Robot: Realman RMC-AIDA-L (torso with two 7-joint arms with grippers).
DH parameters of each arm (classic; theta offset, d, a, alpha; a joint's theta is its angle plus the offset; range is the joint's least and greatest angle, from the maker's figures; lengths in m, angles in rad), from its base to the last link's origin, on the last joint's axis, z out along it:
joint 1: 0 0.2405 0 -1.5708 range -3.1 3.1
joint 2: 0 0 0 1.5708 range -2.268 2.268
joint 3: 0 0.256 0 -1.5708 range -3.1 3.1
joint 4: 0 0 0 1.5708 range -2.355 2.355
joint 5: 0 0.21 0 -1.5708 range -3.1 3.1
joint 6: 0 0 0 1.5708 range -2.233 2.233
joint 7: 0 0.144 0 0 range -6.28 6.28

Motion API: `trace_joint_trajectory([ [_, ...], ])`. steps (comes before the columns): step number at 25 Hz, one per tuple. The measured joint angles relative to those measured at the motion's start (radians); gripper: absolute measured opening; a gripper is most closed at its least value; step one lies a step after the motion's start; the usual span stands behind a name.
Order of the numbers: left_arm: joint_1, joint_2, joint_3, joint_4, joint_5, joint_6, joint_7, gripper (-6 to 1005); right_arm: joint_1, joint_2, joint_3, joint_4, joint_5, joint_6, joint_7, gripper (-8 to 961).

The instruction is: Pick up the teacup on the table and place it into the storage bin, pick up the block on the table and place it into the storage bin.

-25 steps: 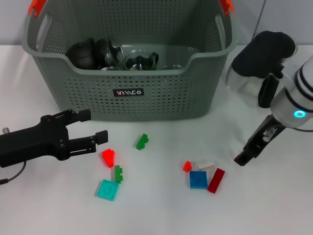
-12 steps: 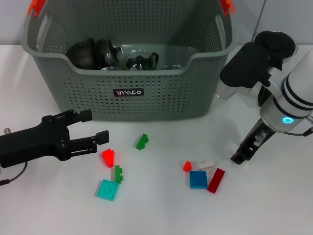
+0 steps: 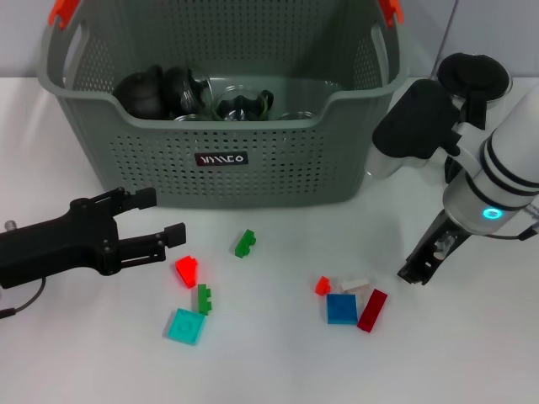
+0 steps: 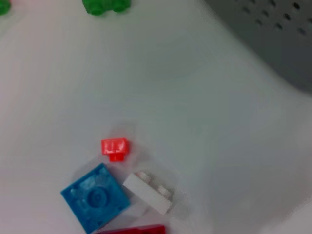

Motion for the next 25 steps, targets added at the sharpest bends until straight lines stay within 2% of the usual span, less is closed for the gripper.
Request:
trace_joint_trajectory([
  [5,0.002,0.001,-0.002,0.0,0.0,-0.001,0.0,881,-0.049,-0.001,0.014,-0.134,0.001,-0.065,0.01,175],
  [9,0.004,0.001,-0.002,0.0,0.0,0.0,0.001,881,-0.08,-0.002,0.076,-0.332,0.038,-0.195,0.017,165],
  [12,0.009,0.002,-0.003,0.002,0.004,-0.002,0.001,881,-0.079,-0.005,0.179,-0.484,0.176,-0.337,0.006,163],
  [14,0.011,0.002,-0.004,0.002,0.007,-0.003,0.001,881,-0.052,-0.007,0.282,-0.542,0.319,-0.414,-0.003,158],
  [17,0.013,0.002,-0.004,0.002,0.005,-0.004,0.002,881,0.016,-0.016,0.446,-0.556,0.491,-0.47,-0.019,141],
  [20,0.012,0.002,-0.004,0.001,0.003,-0.003,0.004,881,0.083,-0.03,0.558,-0.521,0.527,-0.42,-0.048,128],
  [25,0.004,0.002,-0.004,0.001,0.001,0.002,0.003,881,0.162,-0.078,0.582,-0.352,0.515,-0.224,-0.121,114],
])
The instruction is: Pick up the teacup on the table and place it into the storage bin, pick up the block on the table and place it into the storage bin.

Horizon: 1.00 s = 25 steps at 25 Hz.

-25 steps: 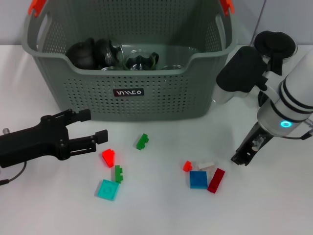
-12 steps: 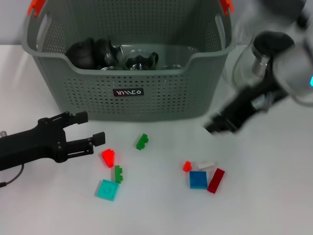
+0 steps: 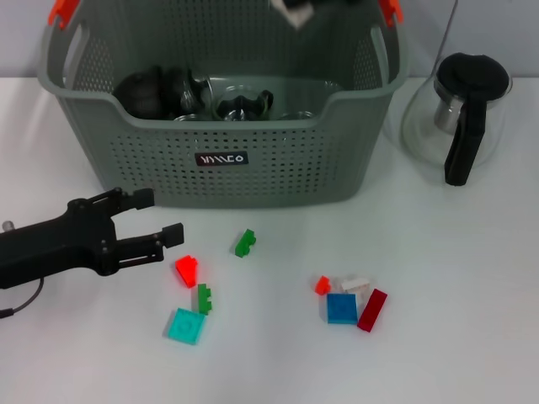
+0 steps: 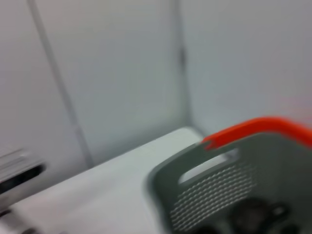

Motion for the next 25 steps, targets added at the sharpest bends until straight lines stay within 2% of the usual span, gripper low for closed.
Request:
trace_joint_trajectory([
  [4,-0.007,0.0,0.001,-0.001,-0.001,0.003,-0.003,881,0.035,-0.029,-0.002,0.152,-0.003,0.144,-0.063,120],
  [7,-0.008,0.0,0.001,-0.002,-0.001,0.003,-0.005,881,0.042,-0.04,-0.003,0.213,-0.005,0.222,-0.082,180],
  [14,-0.008,0.0,0.0,-0.002,-0.001,0.002,-0.006,881,0.049,-0.042,-0.002,0.217,-0.064,0.252,-0.11,319],
  [17,-0.009,0.0,0.0,-0.002,-0.001,0.003,-0.007,881,0.033,-0.046,0.006,0.207,-0.003,0.186,-0.161,422],
  [21,-0.01,0.001,0.0,-0.002,-0.001,0.005,-0.008,881,-0.022,-0.073,0.014,0.199,0.136,-0.021,-0.242,588],
  [23,-0.01,0.002,0.0,-0.002,-0.001,0.005,-0.007,881,-0.059,-0.081,0.015,0.184,0.166,-0.157,-0.276,801],
  [25,-0.01,0.003,0.0,-0.002,-0.001,0.004,-0.007,881,-0.093,-0.079,0.009,0.152,0.164,-0.257,-0.295,842],
])
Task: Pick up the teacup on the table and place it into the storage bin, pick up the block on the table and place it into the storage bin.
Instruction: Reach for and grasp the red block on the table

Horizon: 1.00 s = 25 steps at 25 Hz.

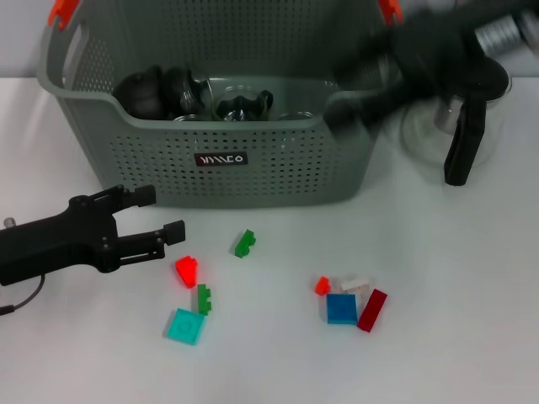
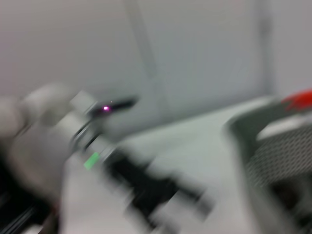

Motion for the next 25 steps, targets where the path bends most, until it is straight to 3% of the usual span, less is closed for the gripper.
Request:
trace_joint_trajectory([
  [4,-0.001,0.002,0.0,0.0,0.0,-0.004,0.0,881,-0.1,0.033,-0.06,-0.117,-0.079,-0.1,0.001,924],
  [7,-0.003,0.002,0.0,0.0,0.0,-0.006,-0.001,881,-0.166,0.076,-0.118,-0.186,-0.2,-0.096,0.005,921],
  [10,-0.003,0.002,0.0,-0.001,0.0,-0.01,-0.001,881,-0.181,0.135,-0.132,-0.197,-0.364,-0.082,0.005,919],
  [12,-0.004,0.002,0.0,-0.003,0.0,-0.011,-0.001,880,-0.181,0.157,-0.162,-0.177,-0.448,-0.046,0.022,919],
  [25,-0.002,0.006,0.0,-0.026,0.0,-0.018,0.005,880,-0.168,0.155,-0.562,-0.028,-0.513,0.283,0.248,919],
])
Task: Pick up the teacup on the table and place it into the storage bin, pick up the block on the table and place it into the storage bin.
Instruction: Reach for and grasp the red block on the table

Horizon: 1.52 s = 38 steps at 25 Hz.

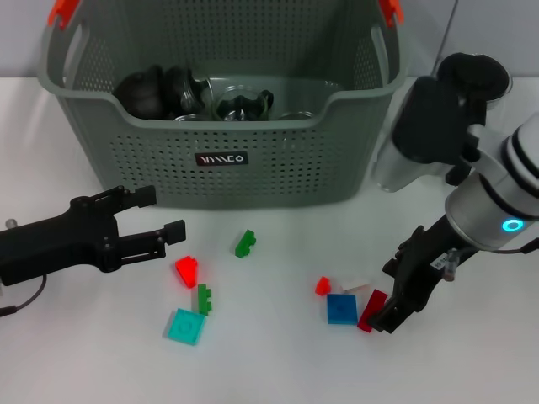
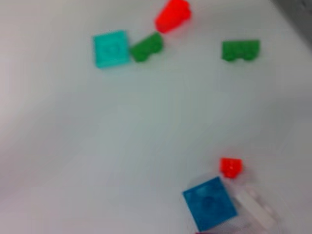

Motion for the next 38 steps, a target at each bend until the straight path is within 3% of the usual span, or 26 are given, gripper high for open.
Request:
trace_joint_trajectory([
  [13,0.003,-0.001,0.0,0.0,0.0,0.0,0.013,880,0.016,0.003,-0.069,0.061,-0.015,0.064,0.122,919],
  [30,0.003,-0.001,0.0,0.0,0.0,-0.006,0.015,880,0.057,0.006,-0.125,0.17,-0.008,0.152,0.138,918],
  [38,0.003,-0.002,0.0,-0.002,0.0,-0.007,0.015,880,0.059,0.009,-0.173,0.171,-0.009,0.181,0.166,825],
])
